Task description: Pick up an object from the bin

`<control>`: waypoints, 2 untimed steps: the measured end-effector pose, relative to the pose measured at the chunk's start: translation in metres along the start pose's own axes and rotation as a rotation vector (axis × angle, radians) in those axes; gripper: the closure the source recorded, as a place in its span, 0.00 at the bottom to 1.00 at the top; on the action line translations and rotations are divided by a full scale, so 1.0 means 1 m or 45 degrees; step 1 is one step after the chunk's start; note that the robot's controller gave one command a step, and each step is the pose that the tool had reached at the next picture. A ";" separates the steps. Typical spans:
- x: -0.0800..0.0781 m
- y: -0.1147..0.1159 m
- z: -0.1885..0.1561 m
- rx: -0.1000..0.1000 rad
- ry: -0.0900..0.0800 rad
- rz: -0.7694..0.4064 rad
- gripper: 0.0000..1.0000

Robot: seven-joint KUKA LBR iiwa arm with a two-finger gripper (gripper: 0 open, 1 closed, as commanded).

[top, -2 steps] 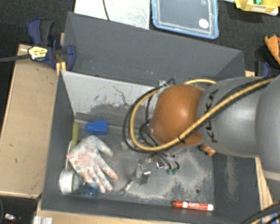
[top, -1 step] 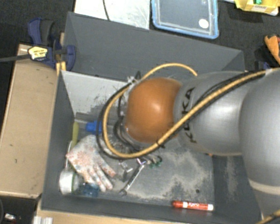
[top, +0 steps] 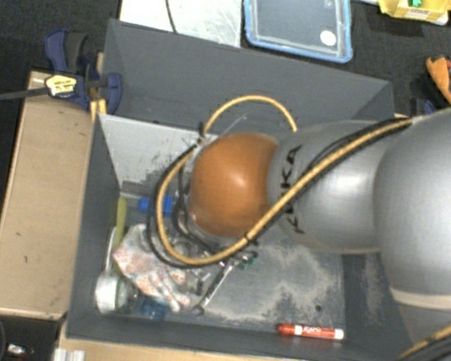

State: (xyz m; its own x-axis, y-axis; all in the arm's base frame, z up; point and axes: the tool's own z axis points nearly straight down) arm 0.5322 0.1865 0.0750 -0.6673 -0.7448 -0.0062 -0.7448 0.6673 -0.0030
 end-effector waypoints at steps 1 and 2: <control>-0.043 0.049 0.003 0.007 -0.005 0.268 1.00; -0.043 0.049 0.003 0.007 -0.005 0.268 1.00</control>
Offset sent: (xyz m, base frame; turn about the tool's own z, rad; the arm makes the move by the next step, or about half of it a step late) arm 0.0000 0.0000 0.0000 0.0000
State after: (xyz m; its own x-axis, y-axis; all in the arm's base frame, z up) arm 0.5247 0.2515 0.0721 -0.8083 -0.5886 -0.0113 -0.5886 0.8084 -0.0066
